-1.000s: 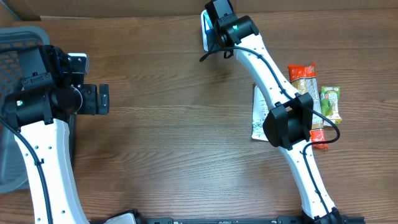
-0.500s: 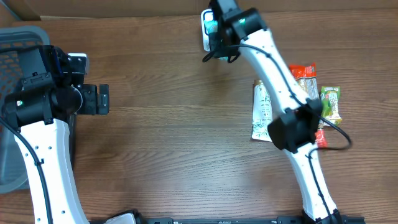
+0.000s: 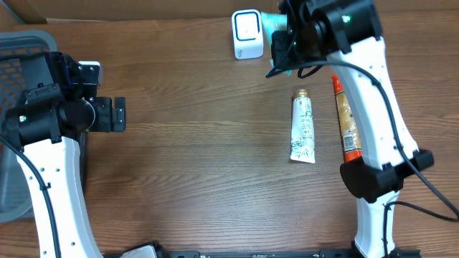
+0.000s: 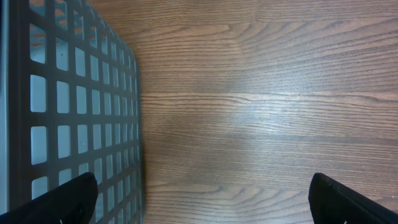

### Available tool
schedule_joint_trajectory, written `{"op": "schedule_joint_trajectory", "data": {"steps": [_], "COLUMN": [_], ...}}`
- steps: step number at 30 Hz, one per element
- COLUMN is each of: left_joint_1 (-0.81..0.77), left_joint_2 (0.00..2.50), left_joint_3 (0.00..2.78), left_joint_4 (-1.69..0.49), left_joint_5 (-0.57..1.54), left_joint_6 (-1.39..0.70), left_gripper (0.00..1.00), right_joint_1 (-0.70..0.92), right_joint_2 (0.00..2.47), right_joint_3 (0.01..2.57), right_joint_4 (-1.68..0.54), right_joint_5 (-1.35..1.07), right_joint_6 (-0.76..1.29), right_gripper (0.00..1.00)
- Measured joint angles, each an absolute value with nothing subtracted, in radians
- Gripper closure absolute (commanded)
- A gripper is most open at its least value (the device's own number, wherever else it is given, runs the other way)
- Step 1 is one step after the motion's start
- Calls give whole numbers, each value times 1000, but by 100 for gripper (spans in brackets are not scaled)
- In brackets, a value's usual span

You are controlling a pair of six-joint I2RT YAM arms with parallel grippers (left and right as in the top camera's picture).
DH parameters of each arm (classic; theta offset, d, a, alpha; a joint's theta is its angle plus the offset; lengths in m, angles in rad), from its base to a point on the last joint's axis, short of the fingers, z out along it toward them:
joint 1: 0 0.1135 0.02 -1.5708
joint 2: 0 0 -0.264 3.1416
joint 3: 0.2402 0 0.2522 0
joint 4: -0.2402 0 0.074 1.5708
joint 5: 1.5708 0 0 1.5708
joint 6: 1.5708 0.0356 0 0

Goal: Scan the item barcode
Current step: 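Carry the tissue pack right and release it beside the spaghetti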

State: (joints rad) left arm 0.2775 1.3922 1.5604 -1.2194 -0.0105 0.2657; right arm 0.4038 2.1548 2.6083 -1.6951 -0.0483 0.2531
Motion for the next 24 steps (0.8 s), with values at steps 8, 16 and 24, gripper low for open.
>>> {"op": "schedule_joint_trajectory", "data": {"steps": [8,16,24], "left_joint_1": [278,278,278], "left_joint_2": [1392,1392,1392], "left_joint_3": [1560,1560,1560], "left_joint_4": [-1220,-1220,-1219], "left_joint_5": [-10,-10,-10], "left_joint_6": [266,266,266], "left_gripper": [0,0,0], "right_joint_1": [380,346,219], "right_joint_2": [1972,1661,1760], "right_joint_3": [2371,2031,1496], "right_joint_4": [-1695,-1655,-1261], "right_joint_5": [14,71,88], "right_joint_6": [281,313,310], "right_gripper": [96,96,87]}}
